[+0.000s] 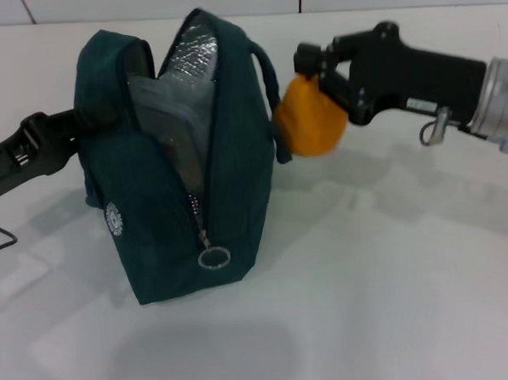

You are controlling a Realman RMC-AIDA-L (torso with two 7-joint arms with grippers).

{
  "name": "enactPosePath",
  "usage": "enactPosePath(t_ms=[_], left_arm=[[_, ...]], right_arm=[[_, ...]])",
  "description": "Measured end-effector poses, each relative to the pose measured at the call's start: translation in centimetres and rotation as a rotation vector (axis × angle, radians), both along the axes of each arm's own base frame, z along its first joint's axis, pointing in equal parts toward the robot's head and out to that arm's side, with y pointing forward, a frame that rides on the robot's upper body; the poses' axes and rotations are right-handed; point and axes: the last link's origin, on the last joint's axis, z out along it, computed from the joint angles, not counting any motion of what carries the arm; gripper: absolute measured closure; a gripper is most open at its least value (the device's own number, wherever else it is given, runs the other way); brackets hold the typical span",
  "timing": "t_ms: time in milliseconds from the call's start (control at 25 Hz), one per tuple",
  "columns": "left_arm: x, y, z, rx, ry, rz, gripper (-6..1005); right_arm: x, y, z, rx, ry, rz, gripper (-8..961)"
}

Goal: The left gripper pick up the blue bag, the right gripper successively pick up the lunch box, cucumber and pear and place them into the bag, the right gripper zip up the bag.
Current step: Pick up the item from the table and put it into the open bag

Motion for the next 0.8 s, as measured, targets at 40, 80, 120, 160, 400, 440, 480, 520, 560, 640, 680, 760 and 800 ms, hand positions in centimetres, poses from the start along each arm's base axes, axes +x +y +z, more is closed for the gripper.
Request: enactPosePath(t_ms=[40, 80, 120, 160, 400, 440, 480, 520, 560, 640, 680, 760, 800], left_arm=[[0.0, 0.0, 0.0, 0.0, 0.0, 0.0, 953], [0.5, 0.1, 0.0, -0.003, -0.013, -0.023, 953], [0.6, 0.1, 0.0, -0.004, -0.016, -0.027, 953], [0.7, 0.2, 0.0, -0.004, -0.018, -0.032, 953], [1.2, 0.4, -0.3, -0.014, -0.024, -0.05, 953], [1.2, 0.5, -0.4, -0.016, -0.027, -0.05, 953], [1.2, 0.5, -0.5, -0.018, -0.029, -0.051, 953], [1.3, 0.5, -0.6, -0.02, -0.031, -0.052, 953], [1.3, 0.6, -0.7, -0.022, -0.033, -0.053, 953], [1.3, 0.6, -0.9, -0.023, -0.033, -0.056, 953], [1.3, 0.6, -1.0, -0.024, -0.033, -0.057, 953], [1.2, 0.6, -1.0, -0.024, -0.031, -0.057, 953], [1.2, 0.5, -1.1, -0.024, -0.03, -0.057, 953]], right_arm=[[0.0, 0.0, 0.0, 0.0, 0.0, 0.0, 926], [-0.4, -0.1, 0.7, 0.001, 0.038, 0.018, 926], [-0.8, -0.1, 1.2, 0.001, 0.065, 0.029, 926], [-1.1, -0.2, 1.7, 0.0, 0.094, 0.039, 926], [-4.0, 0.3, 3.2, 0.0, 0.193, 0.117, 926], [-4.5, 0.3, 3.0, -0.006, 0.194, 0.133, 926], [-5.1, 0.5, 2.9, -0.013, 0.194, 0.147, 926], [-5.6, 0.5, 2.7, -0.02, 0.192, 0.159, 926], [-6.0, 0.6, 2.5, -0.027, 0.189, 0.168, 926], [-7.1, 0.9, 1.8, -0.048, 0.178, 0.187, 926], [-7.6, 1.0, 1.4, -0.059, 0.171, 0.195, 926], [-8.4, 1.3, 0.5, -0.077, 0.15, 0.205, 926], [-8.6, 1.4, 0.2, -0.083, 0.138, 0.206, 926]])
